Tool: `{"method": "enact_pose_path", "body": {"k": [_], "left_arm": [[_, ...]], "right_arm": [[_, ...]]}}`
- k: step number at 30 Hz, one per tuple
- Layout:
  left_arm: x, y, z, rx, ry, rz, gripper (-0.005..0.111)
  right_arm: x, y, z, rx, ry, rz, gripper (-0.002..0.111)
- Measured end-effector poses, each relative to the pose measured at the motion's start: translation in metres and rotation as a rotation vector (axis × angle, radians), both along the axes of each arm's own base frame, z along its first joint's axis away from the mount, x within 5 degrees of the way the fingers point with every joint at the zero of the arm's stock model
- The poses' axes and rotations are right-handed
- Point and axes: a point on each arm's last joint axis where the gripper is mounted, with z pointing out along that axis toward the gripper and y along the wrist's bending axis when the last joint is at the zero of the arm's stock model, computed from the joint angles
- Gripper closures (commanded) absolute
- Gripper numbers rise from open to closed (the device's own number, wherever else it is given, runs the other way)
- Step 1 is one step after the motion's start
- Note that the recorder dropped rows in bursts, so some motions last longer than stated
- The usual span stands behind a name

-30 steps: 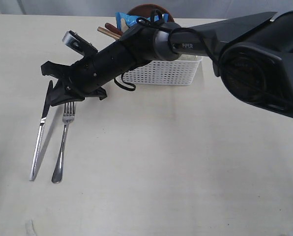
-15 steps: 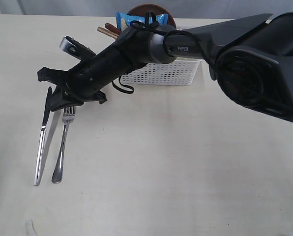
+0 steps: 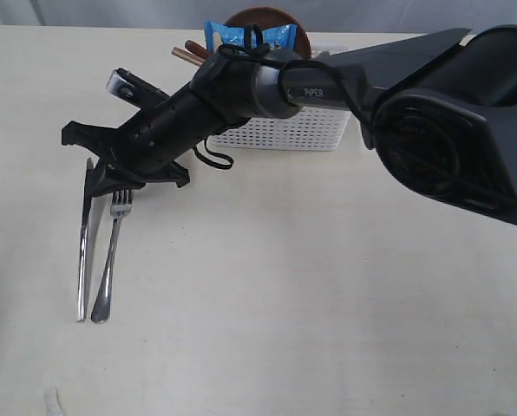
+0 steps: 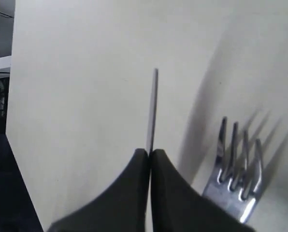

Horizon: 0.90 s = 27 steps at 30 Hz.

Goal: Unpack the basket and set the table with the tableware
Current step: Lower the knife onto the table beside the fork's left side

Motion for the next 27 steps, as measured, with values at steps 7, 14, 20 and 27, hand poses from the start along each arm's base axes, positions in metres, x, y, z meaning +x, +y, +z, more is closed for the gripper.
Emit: {"method": "enact_pose_path", "body": {"k": [7,14,20,27], "left_arm": [[0.0,0.0,0.0,0.0,0.0,0.0,0.107],[0.0,0.0,0.0,0.0,0.0,0.0,0.107],[0.0,0.0,0.0,0.0,0.0,0.0,0.107],[0.0,0.0,0.0,0.0,0.0,0.0,0.107]], "right_arm": [[0.001,-0.002,-0.003,-0.049,0.018,-0.041,0.108],[-0.001,0.004,-0.004,-0.064,0.075,-0.136,0.108],[-0.014,0.018,-0.005,-0.075,0.078,-0.18,0.108],[-0.013,0.017,-0.006,-0.092,0.086,-0.205,0.108]]}}
